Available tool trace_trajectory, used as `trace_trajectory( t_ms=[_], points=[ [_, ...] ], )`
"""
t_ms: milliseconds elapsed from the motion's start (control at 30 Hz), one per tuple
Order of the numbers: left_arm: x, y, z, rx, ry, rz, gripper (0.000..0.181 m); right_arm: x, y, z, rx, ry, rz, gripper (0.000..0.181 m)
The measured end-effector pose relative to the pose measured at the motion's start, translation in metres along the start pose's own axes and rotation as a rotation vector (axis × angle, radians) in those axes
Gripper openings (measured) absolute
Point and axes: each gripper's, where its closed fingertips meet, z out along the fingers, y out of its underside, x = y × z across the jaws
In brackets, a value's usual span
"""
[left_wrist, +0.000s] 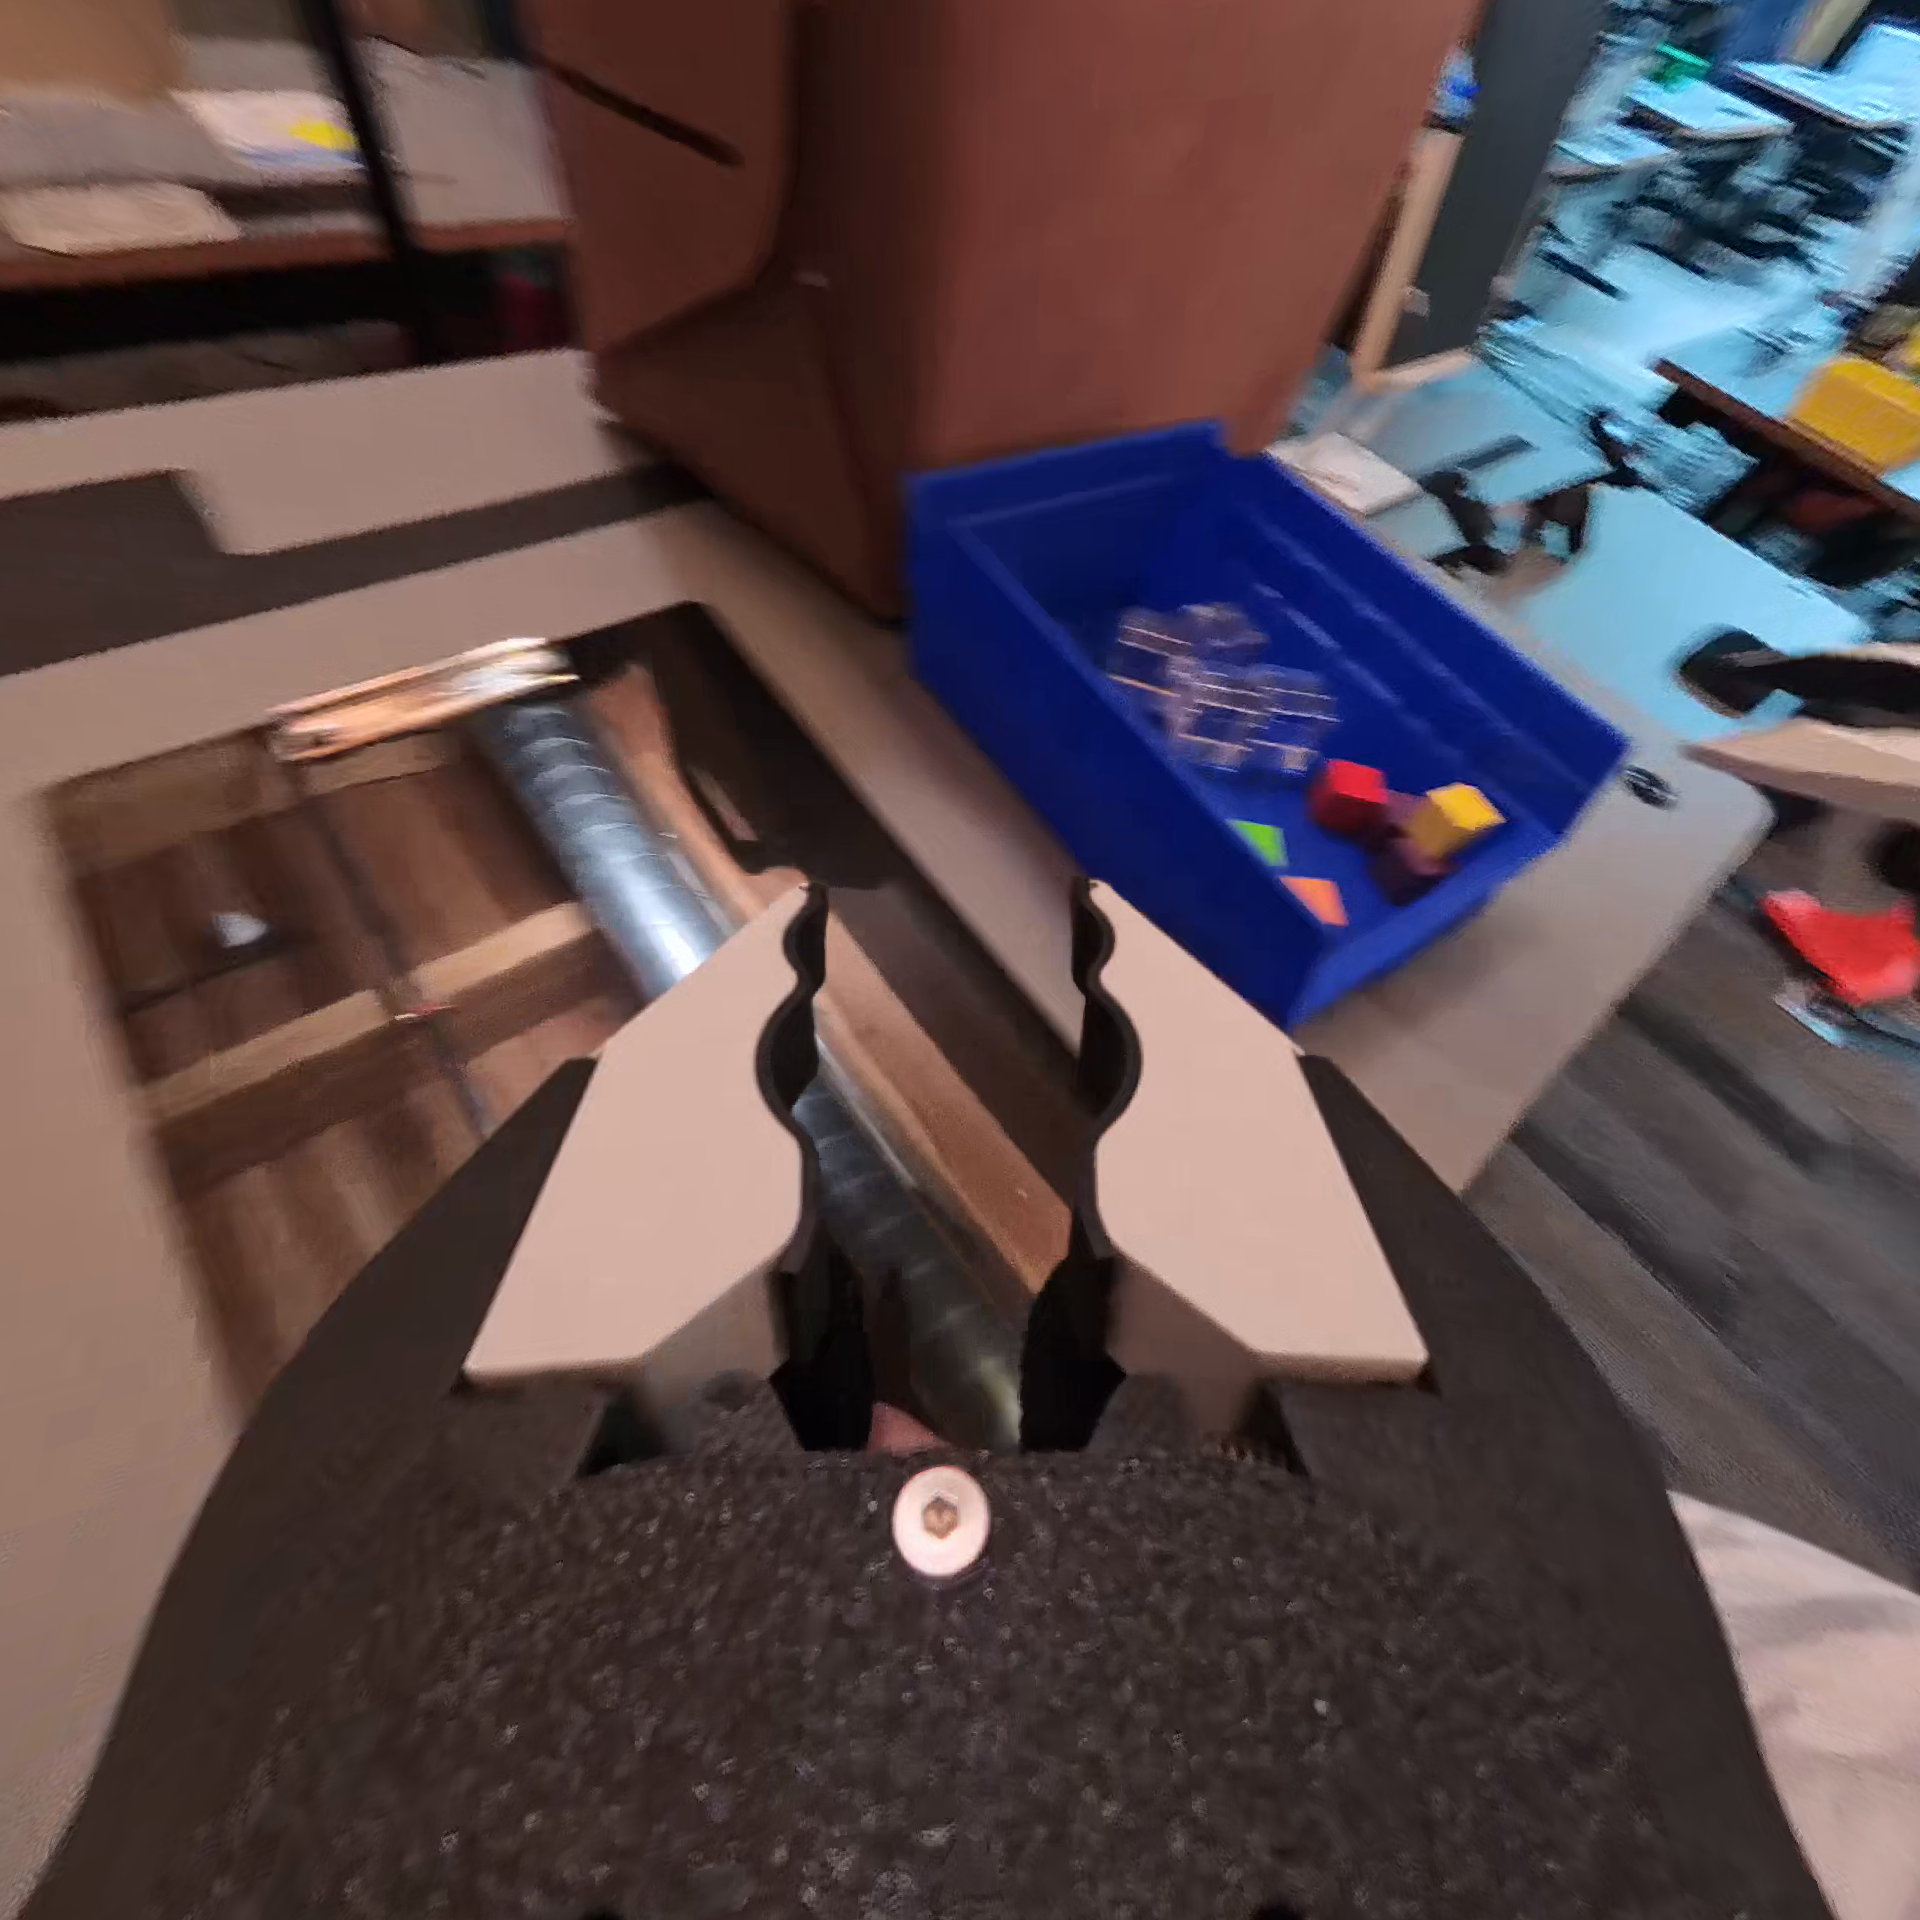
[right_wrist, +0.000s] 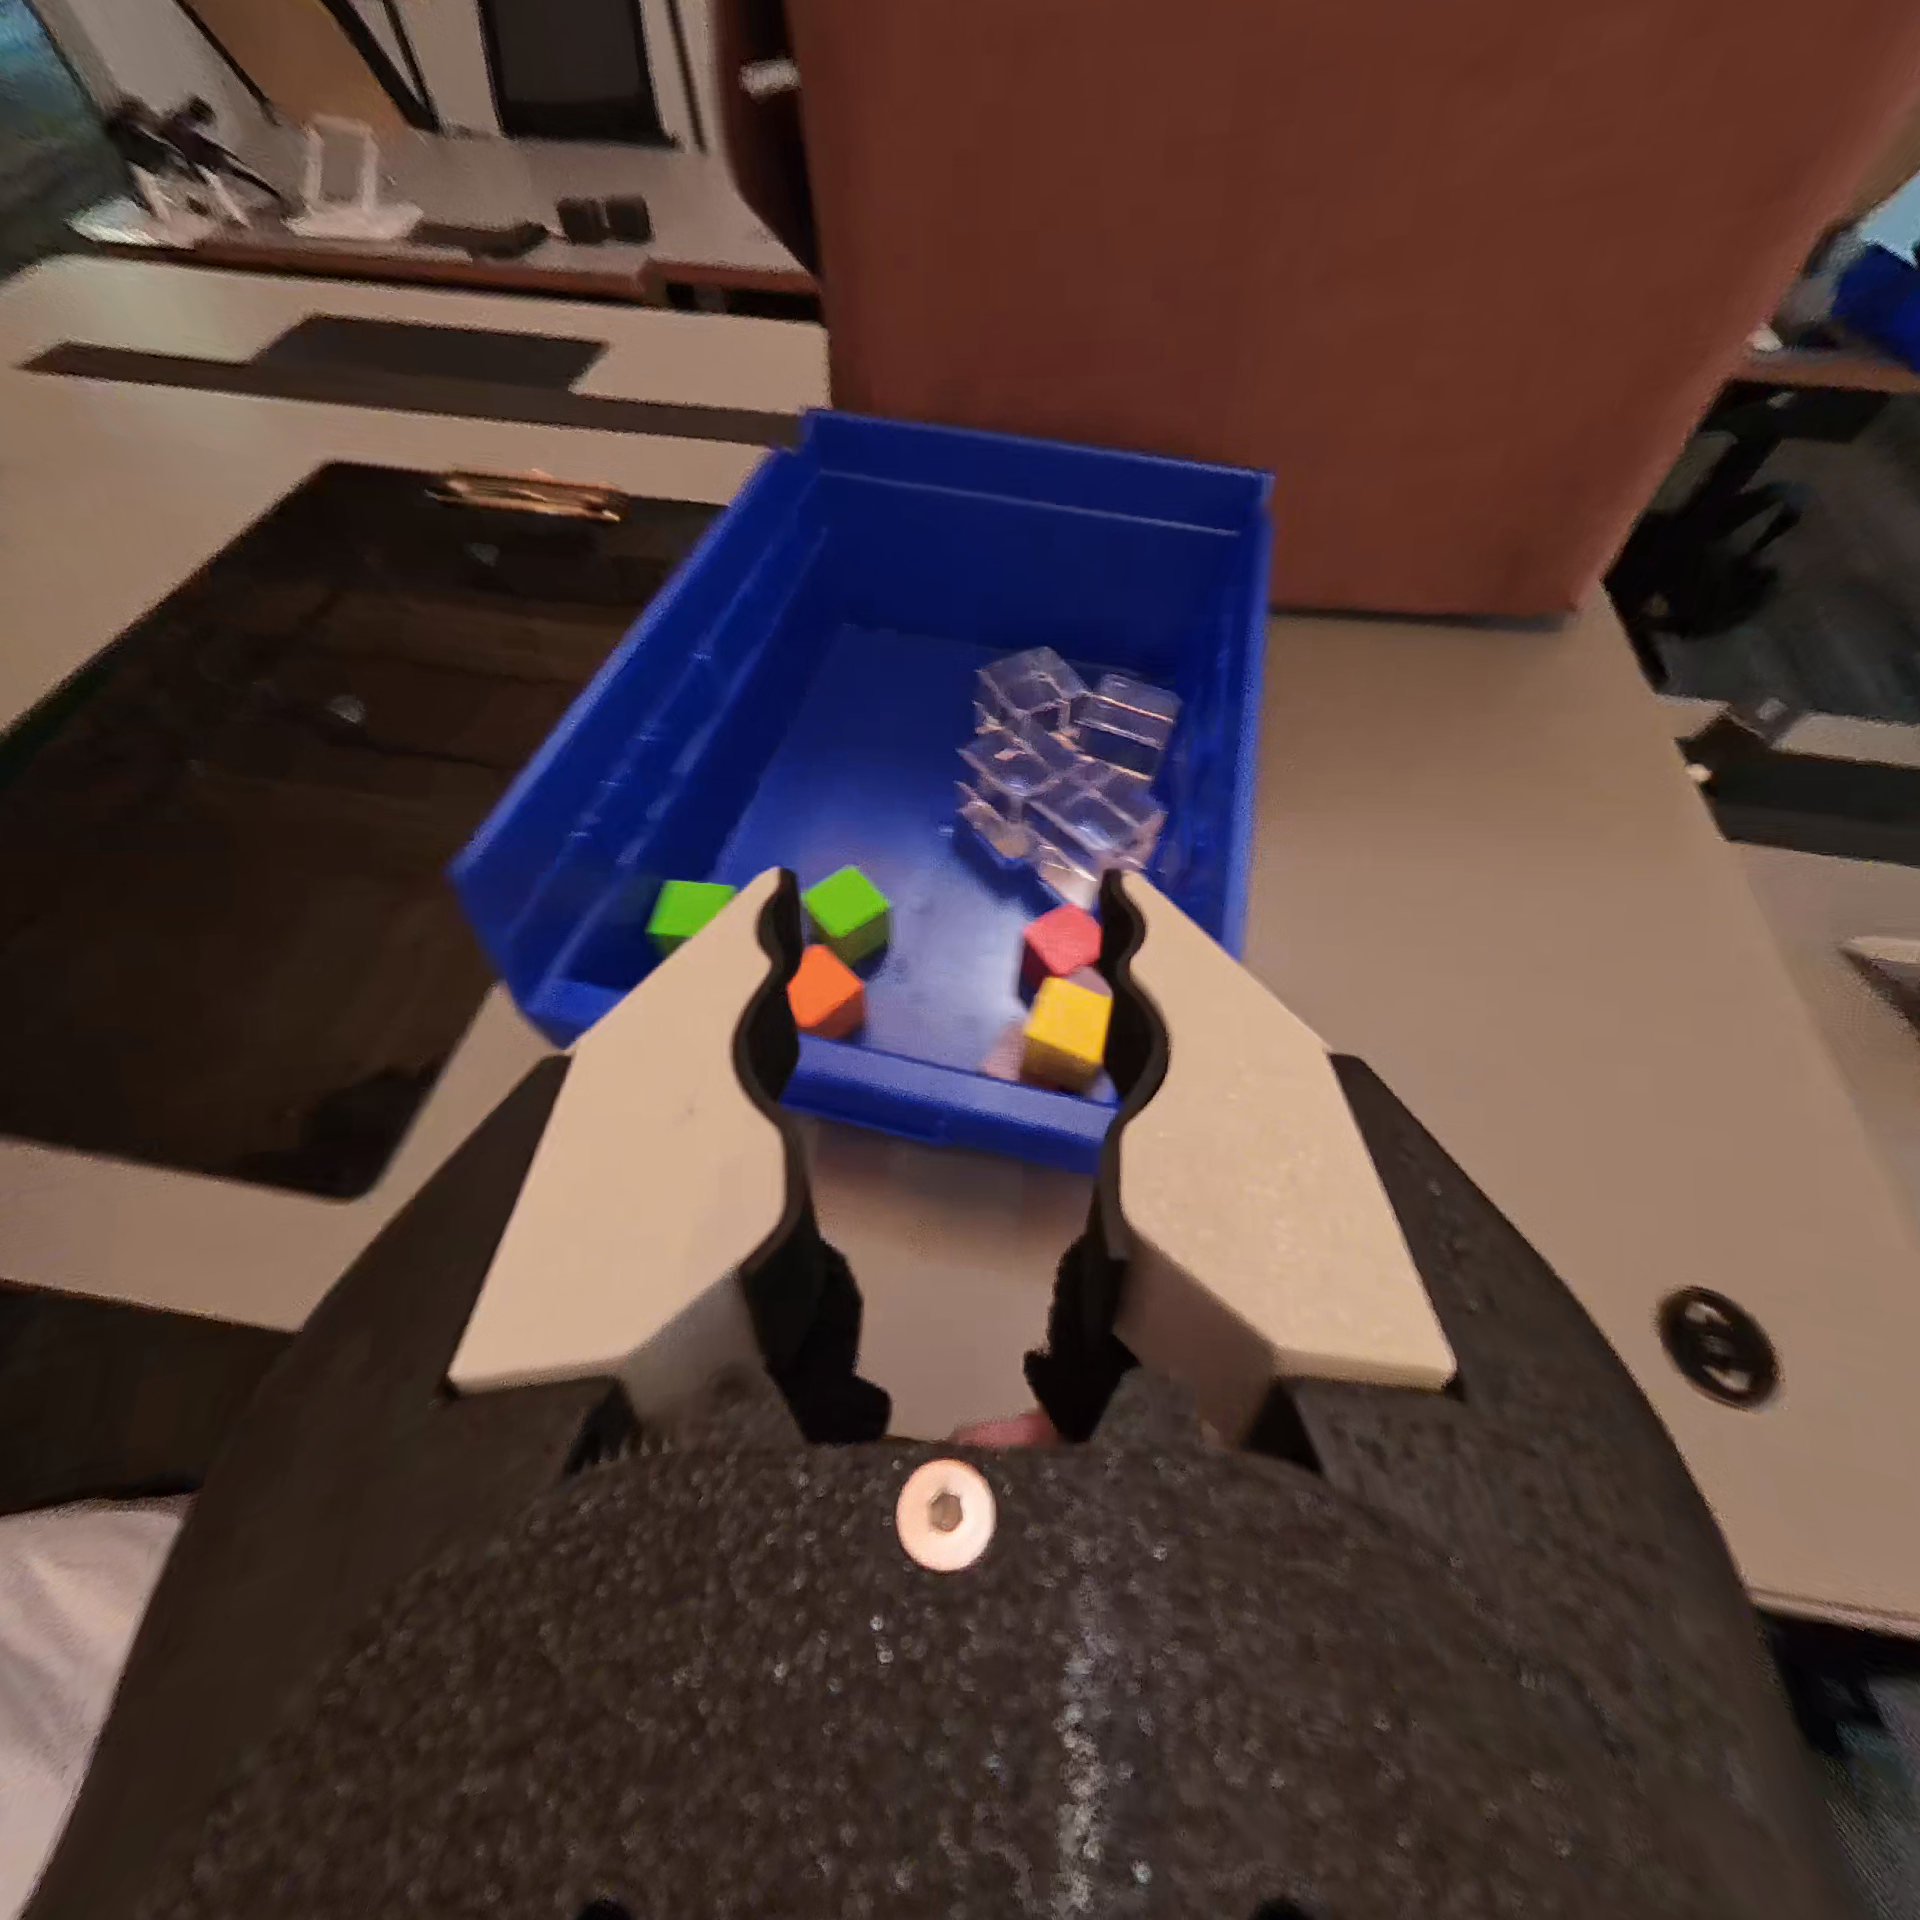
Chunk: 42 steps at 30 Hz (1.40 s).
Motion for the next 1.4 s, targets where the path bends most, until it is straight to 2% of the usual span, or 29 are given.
trace_trajectory(
  t_ms=[33, 100, 200, 300, 400, 500, 567, 600, 667, 767, 900, 1000, 1133, 1400],
  points=[
    [0.023, 0.002, 0.02, -0.035, 0.064, 0.004, 0.048, 0.014, 0.0, 0.004, -0.039, 0.026, 0.003, 0.058],
    [0.065, 0.005, 0.058, -0.114, 0.154, -0.008, 0.049, 0.042, 0.004, 0.016, -0.158, 0.058, 0.009, 0.072],
    [0.099, 0.01, 0.115, -0.244, 0.171, -0.068, 0.049, 0.082, 0.012, 0.037, -0.326, 0.117, 0.064, 0.069],
    [0.092, 0.014, 0.159, -0.339, 0.083, -0.135, 0.054, 0.092, 0.023, 0.069, -0.482, 0.052, 0.157, 0.075],
    [0.073, 0.026, 0.185, -0.422, 0.007, -0.122, 0.055, 0.089, 0.029, 0.105, -0.56, -0.006, 0.145, 0.067],
    [0.072, 0.041, 0.199, -0.524, 0.056, -0.157, 0.053, 0.097, 0.047, 0.126, -0.717, 0.05, 0.098, 0.039],
    [0.08, 0.051, 0.202, -0.591, 0.096, -0.214, 0.047, 0.085, 0.057, 0.133, -0.783, -0.015, 0.116, 0.01],
    [0.078, 0.051, 0.202, -0.608, 0.073, -0.222, 0.042, 0.082, 0.059, 0.134, -0.806, -0.012, 0.135, 0.004],
    [0.072, 0.051, 0.199, -0.649, 0.008, -0.243, 0.028, 0.08, 0.059, 0.132, -0.817, 0.018, 0.083, 0.003],
    [0.051, 0.054, 0.185, -0.692, -0.15, -0.139, 0.009, 0.057, 0.057, 0.119, -0.845, 0.015, 0.087, 0.003],
    [0.035, 0.051, 0.148, -0.686, -0.172, -0.098, 0.005, 0.017, 0.049, 0.092, -0.859, 0.063, 0.103, 0.003],
    [0.014, 0.056, 0.11, -0.699, -0.174, -0.099, 0.005, -0.024, 0.042, 0.083, -0.888, 0.035, 0.102, 0.004],
    [-0.04, 0.063, 0.056, -0.684, -0.261, -0.119, 0.005, -0.095, 0.032, 0.102, -0.891, -0.041, 0.047, 0.003],
    [-0.177, 0.091, -0.041, -0.654, -0.436, -0.215, 0.005, -0.253, 0.016, 0.167, -0.876, -0.173, -0.048, 0.003]
  ],
)
